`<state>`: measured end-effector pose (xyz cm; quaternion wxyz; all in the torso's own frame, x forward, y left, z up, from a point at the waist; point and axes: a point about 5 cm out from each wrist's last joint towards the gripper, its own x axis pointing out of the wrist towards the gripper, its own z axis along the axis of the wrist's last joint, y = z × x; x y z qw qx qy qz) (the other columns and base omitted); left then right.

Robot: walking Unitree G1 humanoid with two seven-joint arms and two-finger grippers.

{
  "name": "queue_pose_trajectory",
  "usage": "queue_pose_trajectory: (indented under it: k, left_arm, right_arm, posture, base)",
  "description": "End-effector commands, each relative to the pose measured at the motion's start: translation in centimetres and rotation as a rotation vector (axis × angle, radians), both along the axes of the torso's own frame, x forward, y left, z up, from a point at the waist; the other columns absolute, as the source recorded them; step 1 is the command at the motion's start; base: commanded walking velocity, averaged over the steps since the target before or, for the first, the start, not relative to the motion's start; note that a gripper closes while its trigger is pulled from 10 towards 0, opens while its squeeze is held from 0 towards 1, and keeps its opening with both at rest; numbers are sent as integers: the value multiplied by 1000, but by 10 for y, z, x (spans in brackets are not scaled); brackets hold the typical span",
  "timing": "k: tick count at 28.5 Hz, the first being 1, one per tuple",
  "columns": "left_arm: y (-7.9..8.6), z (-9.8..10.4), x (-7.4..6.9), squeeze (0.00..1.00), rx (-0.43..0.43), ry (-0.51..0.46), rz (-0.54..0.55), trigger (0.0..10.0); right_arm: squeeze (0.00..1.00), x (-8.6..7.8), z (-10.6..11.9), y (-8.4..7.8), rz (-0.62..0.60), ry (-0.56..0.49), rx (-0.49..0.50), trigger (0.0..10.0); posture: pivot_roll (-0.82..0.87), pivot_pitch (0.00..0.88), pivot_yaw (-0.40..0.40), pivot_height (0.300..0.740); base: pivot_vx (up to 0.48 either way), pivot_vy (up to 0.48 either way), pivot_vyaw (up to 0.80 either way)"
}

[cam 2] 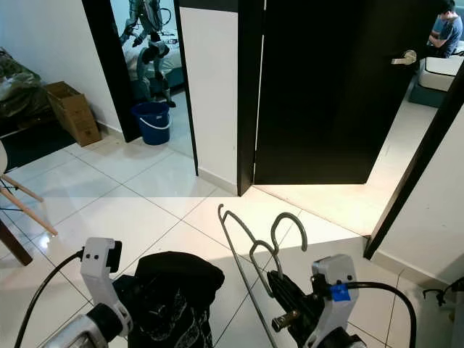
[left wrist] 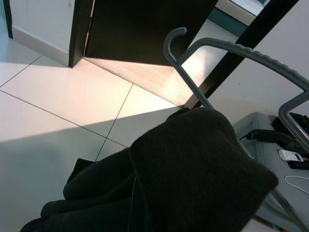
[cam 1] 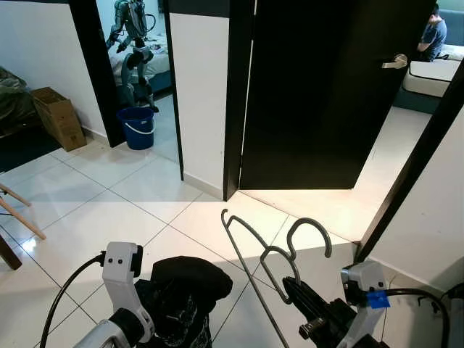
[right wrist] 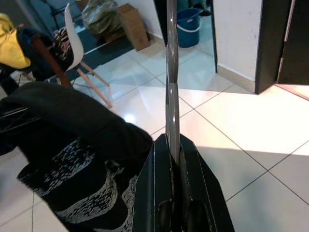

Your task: Hang hanger

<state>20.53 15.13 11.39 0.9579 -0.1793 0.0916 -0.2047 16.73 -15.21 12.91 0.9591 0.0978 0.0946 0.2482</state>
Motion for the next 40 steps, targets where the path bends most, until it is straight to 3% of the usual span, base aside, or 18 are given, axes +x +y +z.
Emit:
queue_pose_trajectory:
  k: [1, 4, 6, 11, 18, 19, 23, 25, 28, 40]
  left_arm:
    - [5, 1, 3, 0, 9, 0, 20, 10000]
    - [6, 0, 4, 0, 21, 16, 27, 10000]
    - [15, 1, 17, 0, 79, 14, 125, 10000]
    - [29, 6, 34, 0, 152, -23, 229, 10000]
    - [42, 9, 43, 0, 188, -45, 273, 10000]
    - [48, 10, 47, 0, 223, -54, 299, 10000]
    - [50, 12, 50, 0, 230, -64, 309, 10000]
    - [52, 13, 54, 0, 240, -70, 322, 10000]
    - [54, 15, 57, 0, 271, -97, 327, 10000]
    - [55, 23, 66, 0, 298, -154, 346, 10000]
  right_arm:
    - [0, 2, -3, 2, 11, 5, -30, 10000]
    - [0, 2, -3, 2, 18, 0, -36, 10000]
    - [0, 4, -4, 1, 17, -1, -40, 10000]
    - [0, 6, -6, -3, 2, -4, -46, 10000]
    - [0, 11, -4, -11, -33, -23, -78, 10000]
    - [0, 18, 0, -20, -73, -56, -117, 10000]
    - [0, 24, 4, -29, -95, -91, -171, 10000]
    - [0, 37, 10, -47, -139, -128, -216, 10000]
    - [0, 46, 13, -60, -192, -143, -199, 10000]
    - [0, 47, 10, -55, -172, -141, -177, 10000]
  posture:
    - [-39, 0, -25, 740]
    - [-48, 0, -23, 740]
    - [-60, 0, -16, 740]
    - [-85, 0, -4, 740]
    - [-85, 0, 6, 740]
    - [-87, 0, 11, 740]
    - [-86, 0, 12, 740]
    - [-70, 0, 12, 740]
    - [-51, 0, 3, 740]
    - [-68, 0, 16, 740]
  base:
    - [0, 0, 650]
    - [0, 0, 654]
    - [0, 0, 672]
    - [0, 0, 694]
    - [0, 0, 696]
    - [0, 0, 694]
    - [0, 0, 698]
    - [0, 0, 697]
    - [0, 0, 631]
    - [391, 0, 42]
